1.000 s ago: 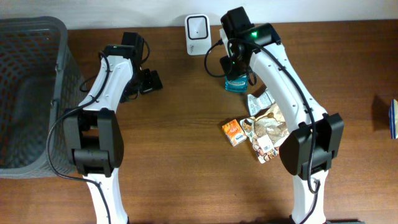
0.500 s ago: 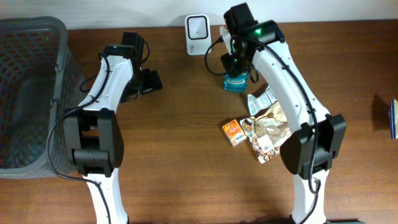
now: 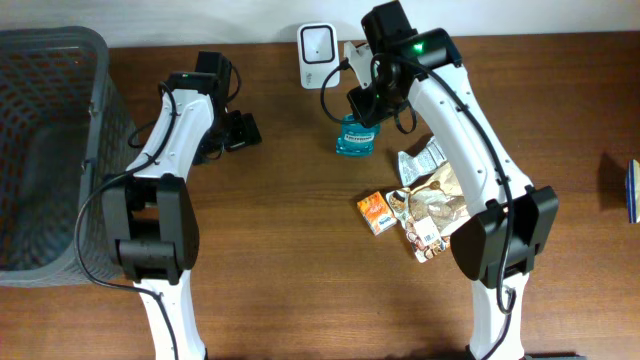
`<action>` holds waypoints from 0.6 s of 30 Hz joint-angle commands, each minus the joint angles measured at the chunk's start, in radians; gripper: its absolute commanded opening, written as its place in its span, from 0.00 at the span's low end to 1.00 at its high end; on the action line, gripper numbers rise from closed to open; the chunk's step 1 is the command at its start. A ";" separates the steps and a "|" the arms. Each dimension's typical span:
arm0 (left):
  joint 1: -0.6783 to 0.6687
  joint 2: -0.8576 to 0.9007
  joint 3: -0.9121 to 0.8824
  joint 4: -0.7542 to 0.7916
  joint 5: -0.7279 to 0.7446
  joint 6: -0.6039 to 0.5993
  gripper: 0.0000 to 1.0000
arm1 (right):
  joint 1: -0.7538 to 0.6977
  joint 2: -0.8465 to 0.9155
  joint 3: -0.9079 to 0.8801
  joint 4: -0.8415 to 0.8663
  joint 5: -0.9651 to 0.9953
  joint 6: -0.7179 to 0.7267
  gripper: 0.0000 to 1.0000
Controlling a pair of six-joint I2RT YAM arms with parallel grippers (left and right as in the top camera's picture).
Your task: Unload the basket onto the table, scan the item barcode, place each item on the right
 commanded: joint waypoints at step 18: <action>-0.003 -0.030 -0.006 -0.001 -0.007 0.002 0.99 | -0.003 0.040 0.037 0.006 0.007 0.048 0.99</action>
